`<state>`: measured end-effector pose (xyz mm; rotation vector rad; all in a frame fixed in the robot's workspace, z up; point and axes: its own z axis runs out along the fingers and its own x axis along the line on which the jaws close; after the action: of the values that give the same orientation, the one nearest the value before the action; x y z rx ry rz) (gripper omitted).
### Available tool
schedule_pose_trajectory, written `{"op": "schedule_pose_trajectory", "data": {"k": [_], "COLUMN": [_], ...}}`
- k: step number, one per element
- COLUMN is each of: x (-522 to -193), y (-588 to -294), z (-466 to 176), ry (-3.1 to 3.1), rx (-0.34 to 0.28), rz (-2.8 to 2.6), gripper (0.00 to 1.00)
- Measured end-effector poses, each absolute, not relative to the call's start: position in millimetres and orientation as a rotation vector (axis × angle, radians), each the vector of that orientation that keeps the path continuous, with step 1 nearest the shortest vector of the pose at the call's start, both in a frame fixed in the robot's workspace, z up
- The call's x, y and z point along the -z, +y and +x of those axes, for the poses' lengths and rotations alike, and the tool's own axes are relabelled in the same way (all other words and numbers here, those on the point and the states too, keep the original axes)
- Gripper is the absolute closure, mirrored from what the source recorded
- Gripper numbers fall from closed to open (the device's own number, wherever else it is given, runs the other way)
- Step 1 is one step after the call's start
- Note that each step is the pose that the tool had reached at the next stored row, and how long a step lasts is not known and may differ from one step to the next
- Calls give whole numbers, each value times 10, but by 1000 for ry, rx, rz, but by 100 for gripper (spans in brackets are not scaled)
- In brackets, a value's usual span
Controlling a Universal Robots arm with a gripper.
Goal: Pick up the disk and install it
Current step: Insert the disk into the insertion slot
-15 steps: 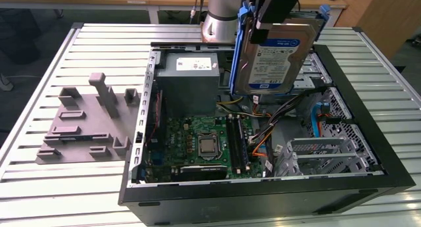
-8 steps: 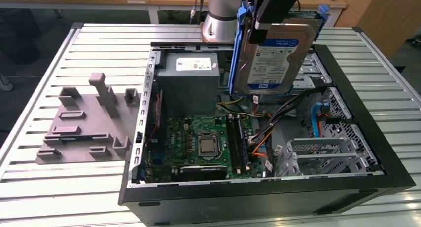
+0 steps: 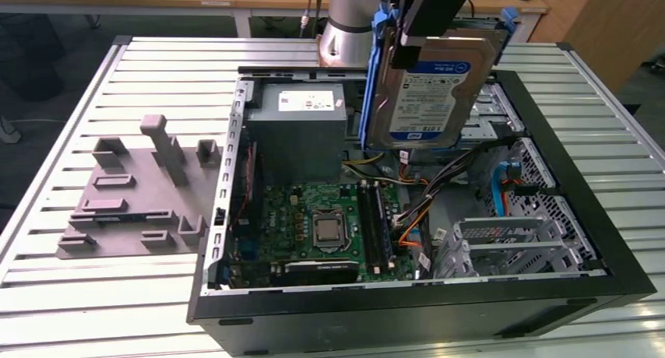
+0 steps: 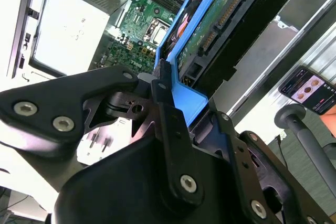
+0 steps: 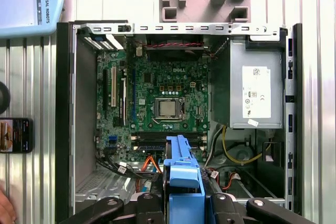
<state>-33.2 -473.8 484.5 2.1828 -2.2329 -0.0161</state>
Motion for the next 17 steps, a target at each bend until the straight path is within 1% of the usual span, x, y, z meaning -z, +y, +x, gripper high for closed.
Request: {"op": "schedule_pose_trajectory", "data": {"k": [17], "x": [-4845], "y": [-4738], "z": [-366], "ry": [-2233], "rx": [16], "rz": [2183], "gripper": [64]}}
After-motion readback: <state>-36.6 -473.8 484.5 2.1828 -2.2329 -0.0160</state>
